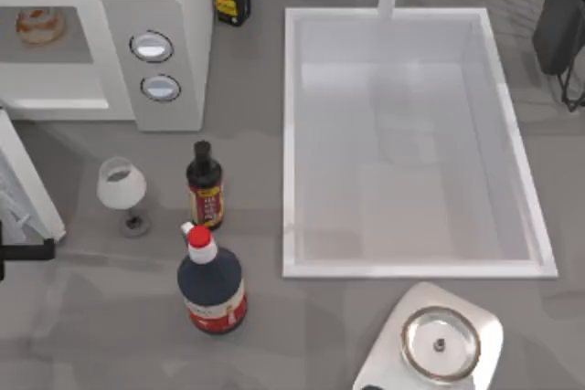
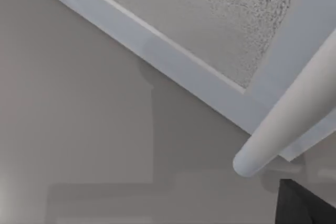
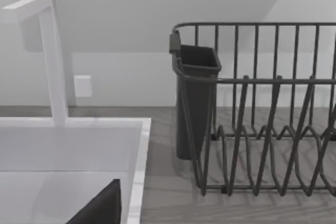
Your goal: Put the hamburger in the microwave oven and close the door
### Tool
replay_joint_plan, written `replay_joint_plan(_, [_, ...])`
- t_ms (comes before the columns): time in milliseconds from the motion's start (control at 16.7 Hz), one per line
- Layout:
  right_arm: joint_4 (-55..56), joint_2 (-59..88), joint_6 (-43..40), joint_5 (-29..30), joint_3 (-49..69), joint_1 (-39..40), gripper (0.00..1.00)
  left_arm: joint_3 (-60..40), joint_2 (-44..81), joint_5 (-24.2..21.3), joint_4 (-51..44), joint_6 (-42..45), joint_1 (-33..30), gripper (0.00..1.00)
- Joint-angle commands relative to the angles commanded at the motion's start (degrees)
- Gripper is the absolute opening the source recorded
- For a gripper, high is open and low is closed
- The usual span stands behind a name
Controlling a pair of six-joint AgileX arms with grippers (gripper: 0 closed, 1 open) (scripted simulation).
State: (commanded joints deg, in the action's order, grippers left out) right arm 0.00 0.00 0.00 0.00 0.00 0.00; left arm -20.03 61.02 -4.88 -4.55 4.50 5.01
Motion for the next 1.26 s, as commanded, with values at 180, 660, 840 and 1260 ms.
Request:
replay_joint_plan(180, [0.0,0.0,0.0,0.0,0.0,0.0,1.0,0.3,-0.5,0.8,0.0,-0.9,-0.9,0.0])
replay_joint_plan(660, [0.0,0.0,0.0,0.0,0.0,0.0,1.0,-3.8,6.2,3.8,5.9,-1.3,-4.9,0.0])
replay_joint_plan(840, [0.0,0.0,0.0,0.0,0.0,0.0,1.0,-8.7,15.9,3.3,9.7,-2.3,-3.6,0.0])
replay_joint_plan(1260, [0.0,0.0,0.0,0.0,0.0,0.0,1.0,-17.1,28.8,2.0,11.9,-2.1,-3.0,0.0])
